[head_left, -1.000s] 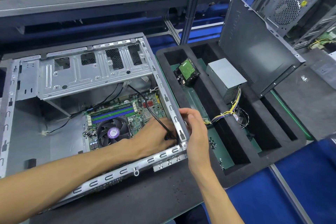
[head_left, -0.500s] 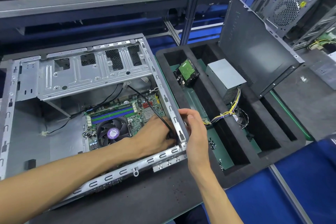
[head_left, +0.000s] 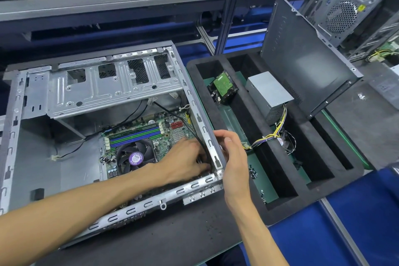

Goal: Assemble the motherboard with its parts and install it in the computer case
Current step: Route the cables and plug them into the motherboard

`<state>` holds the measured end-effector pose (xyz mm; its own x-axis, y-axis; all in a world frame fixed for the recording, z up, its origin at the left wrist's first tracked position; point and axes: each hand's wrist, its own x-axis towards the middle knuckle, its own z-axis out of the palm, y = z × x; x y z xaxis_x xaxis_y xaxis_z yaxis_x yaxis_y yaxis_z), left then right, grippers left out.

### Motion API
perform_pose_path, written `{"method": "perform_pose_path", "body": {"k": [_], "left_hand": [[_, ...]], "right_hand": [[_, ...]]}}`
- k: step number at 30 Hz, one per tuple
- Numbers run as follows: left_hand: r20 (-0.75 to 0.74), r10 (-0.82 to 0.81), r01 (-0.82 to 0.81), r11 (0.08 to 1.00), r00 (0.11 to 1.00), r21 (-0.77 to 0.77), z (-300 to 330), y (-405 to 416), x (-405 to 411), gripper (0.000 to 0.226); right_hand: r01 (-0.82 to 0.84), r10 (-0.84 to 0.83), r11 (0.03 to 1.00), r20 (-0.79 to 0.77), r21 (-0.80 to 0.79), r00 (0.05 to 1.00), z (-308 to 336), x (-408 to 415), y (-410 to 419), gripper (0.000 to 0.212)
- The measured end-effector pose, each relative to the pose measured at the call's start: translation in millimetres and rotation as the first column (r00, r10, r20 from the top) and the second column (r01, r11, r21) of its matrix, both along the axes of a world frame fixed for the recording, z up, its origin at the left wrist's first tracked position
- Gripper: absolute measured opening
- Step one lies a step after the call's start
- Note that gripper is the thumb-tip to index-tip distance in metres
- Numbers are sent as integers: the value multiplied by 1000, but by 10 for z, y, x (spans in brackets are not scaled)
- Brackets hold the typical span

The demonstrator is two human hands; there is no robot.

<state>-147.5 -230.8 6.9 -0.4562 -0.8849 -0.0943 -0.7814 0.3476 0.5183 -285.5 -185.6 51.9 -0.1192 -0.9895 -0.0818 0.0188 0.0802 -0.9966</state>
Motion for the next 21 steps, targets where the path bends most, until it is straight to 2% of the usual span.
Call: {"method": "perform_pose_path", "body": {"k": [9,16,21], "left_hand": [[-30,-55,55,998,998,2,37,63,5,25],[-52,50,-46,996,997,77,63,31,-42,25],[-158,-6,19,996,987,85,113,51,-2,28]], "right_hand": [[3,-3,1000,-13,-5,1000,5,-4,8,36],[7,-7,1000,6,-9,1000,11,4,2,35],[9,-9,1000,14,-11,1000,3,3,2,35]]}}
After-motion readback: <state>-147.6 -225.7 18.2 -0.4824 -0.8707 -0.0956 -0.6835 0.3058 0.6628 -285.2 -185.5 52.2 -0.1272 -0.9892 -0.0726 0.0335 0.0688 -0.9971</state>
